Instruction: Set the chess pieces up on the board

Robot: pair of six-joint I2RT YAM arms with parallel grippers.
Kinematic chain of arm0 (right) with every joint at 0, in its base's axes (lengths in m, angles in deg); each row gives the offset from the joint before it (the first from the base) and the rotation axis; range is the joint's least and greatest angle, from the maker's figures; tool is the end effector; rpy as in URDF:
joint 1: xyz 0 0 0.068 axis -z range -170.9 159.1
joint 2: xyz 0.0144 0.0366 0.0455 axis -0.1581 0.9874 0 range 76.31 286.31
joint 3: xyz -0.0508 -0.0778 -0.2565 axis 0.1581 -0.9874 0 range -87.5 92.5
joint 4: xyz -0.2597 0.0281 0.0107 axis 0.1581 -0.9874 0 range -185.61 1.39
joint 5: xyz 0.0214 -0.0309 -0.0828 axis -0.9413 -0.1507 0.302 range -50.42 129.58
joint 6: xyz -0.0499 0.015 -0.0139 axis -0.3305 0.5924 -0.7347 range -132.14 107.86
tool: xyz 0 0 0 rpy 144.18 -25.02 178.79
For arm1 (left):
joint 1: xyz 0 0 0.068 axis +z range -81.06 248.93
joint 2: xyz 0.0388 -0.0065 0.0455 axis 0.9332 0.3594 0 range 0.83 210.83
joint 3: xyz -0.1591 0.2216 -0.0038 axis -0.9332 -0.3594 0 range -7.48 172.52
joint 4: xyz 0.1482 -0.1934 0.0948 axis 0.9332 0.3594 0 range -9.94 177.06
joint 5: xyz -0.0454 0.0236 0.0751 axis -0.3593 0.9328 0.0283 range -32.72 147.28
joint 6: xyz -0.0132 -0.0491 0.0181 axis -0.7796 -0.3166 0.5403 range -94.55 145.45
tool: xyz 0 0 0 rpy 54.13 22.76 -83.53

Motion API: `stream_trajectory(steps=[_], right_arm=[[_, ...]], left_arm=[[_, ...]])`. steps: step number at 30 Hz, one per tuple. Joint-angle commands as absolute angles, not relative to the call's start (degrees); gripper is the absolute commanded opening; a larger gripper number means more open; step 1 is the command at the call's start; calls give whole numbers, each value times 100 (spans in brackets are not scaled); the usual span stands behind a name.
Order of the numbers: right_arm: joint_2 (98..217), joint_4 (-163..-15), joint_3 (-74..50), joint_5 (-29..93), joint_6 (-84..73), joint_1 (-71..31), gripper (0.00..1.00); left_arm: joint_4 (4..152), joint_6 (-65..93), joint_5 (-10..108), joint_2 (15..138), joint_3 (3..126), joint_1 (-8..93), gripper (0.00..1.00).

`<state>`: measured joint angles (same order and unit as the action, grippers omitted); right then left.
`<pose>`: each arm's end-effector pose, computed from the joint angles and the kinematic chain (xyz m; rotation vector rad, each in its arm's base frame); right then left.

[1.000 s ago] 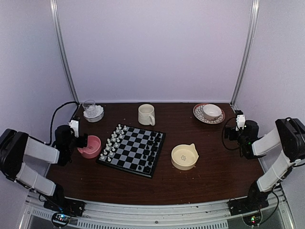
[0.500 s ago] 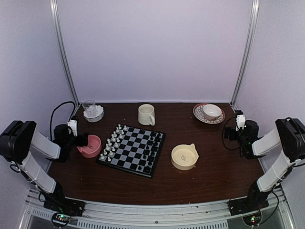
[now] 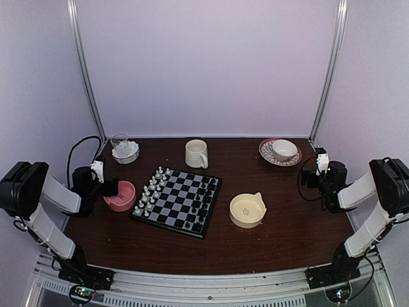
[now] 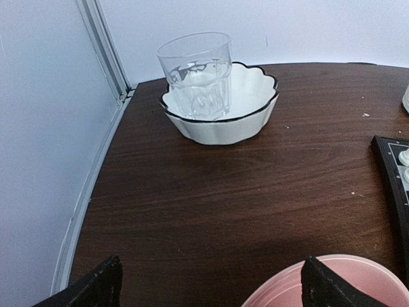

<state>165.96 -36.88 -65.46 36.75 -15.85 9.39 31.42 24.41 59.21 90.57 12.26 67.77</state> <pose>0.2725 0.0004 0.1438 -0.0895 1.8453 -0.0031 0.2610 -0.0042 0.1278 -0.0201 1.9430 0.0072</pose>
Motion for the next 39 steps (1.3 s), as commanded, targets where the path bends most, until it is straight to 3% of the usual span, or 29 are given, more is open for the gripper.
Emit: stream_trajectory(steps=[1,39], right_arm=[[16561,-3543,-6456,3749,-1595,910,99],[16596,-3688,-6546,3675,-1585,939,99]], left_arm=[[2991,2396,5836,9079,1314,6806,98],[3162,2441,5895,9057,1244,6777,98]])
